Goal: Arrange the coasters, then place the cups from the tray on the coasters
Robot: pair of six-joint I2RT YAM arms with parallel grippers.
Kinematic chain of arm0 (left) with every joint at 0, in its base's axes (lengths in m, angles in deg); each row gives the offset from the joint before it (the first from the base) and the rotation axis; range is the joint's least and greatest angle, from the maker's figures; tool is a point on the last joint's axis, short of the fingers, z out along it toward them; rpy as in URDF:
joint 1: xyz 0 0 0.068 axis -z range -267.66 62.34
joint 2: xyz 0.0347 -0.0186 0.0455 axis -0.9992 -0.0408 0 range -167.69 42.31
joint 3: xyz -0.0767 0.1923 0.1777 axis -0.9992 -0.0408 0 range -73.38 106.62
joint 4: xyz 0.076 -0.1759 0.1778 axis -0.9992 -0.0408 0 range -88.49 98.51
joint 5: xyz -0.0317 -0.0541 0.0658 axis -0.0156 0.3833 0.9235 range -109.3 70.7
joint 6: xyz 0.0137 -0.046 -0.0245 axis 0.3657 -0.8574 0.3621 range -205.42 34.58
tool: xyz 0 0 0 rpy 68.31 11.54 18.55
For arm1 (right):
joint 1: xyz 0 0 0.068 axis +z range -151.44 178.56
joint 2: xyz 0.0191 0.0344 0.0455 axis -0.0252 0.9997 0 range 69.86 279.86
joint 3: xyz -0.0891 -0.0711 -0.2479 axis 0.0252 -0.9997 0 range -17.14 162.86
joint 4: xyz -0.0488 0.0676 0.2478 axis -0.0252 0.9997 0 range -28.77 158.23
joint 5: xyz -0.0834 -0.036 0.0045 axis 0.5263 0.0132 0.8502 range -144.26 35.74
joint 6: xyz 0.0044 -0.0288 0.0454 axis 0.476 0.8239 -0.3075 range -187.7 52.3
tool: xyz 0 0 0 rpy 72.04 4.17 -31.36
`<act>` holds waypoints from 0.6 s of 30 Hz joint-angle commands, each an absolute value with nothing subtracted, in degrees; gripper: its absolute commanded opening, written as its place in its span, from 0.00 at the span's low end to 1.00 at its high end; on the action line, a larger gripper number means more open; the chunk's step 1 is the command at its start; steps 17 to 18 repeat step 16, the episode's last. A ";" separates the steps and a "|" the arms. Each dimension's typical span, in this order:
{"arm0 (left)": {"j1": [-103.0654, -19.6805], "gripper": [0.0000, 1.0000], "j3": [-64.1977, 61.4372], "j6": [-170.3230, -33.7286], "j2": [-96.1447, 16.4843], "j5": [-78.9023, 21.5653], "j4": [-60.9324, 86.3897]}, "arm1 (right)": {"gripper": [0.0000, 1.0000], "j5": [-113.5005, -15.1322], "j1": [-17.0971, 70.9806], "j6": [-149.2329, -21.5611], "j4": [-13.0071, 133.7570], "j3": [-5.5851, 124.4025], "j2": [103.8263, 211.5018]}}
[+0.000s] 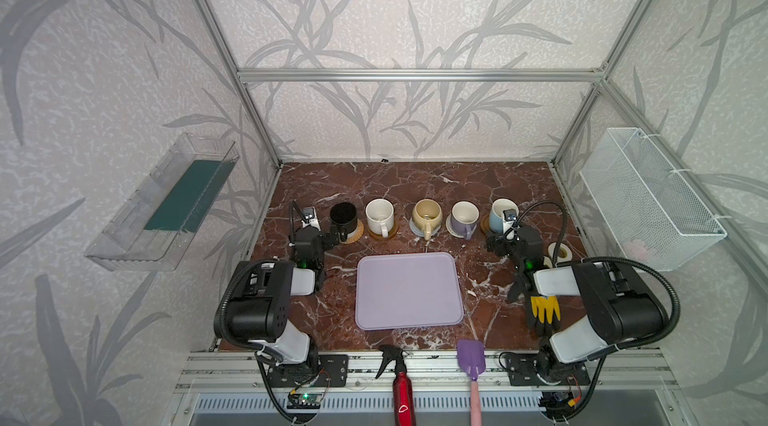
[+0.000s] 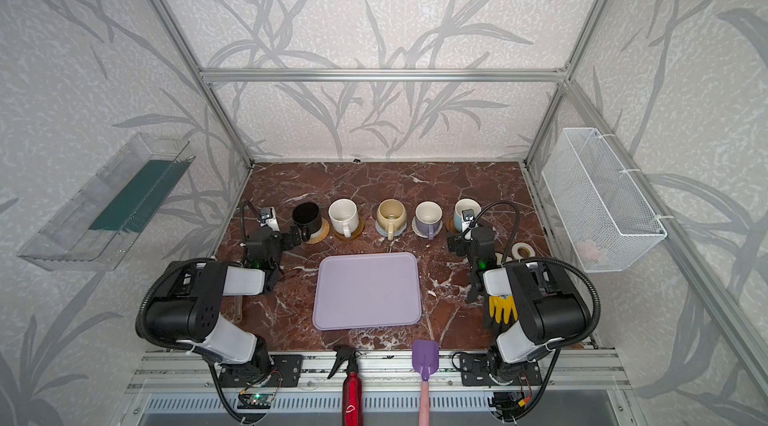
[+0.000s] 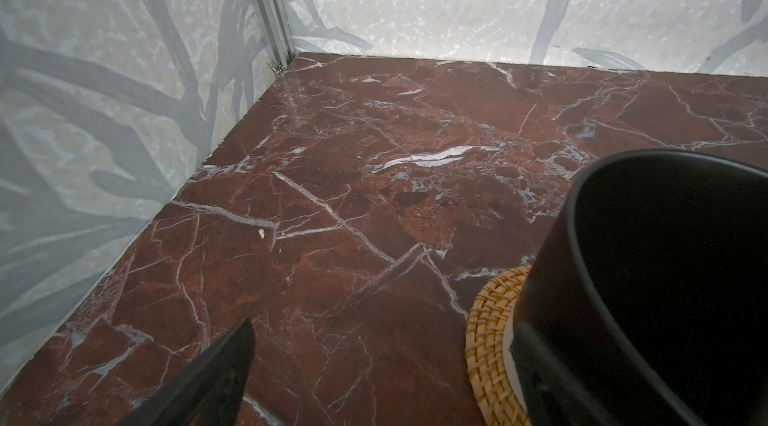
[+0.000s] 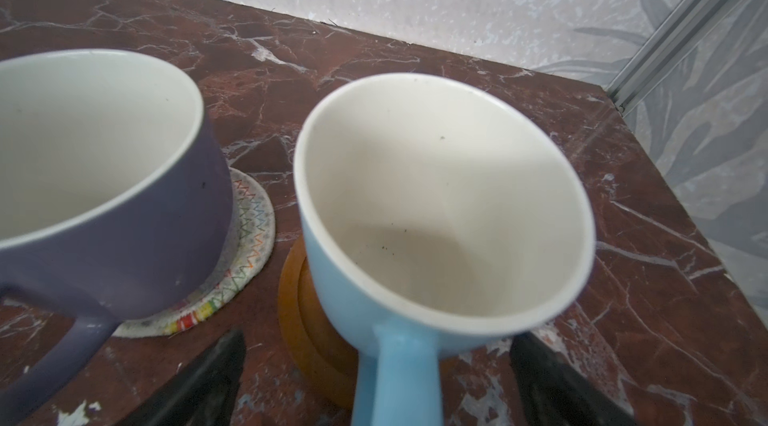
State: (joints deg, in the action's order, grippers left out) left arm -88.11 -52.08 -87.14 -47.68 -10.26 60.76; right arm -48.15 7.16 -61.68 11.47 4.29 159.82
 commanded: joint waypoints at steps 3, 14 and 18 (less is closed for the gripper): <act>-88.33 0.99 -51.47 -87.11 -47.51 -10.86 62.01 | 0.99 -48.02 6.78 -62.25 10.73 5.36 158.63; -88.57 0.99 -50.71 -87.59 -47.59 -11.68 60.63 | 0.99 -48.29 6.05 -63.04 11.59 5.88 158.70; -88.66 0.99 -51.44 -87.55 -47.51 -11.83 61.92 | 0.99 -47.90 6.03 -63.13 11.19 5.67 158.64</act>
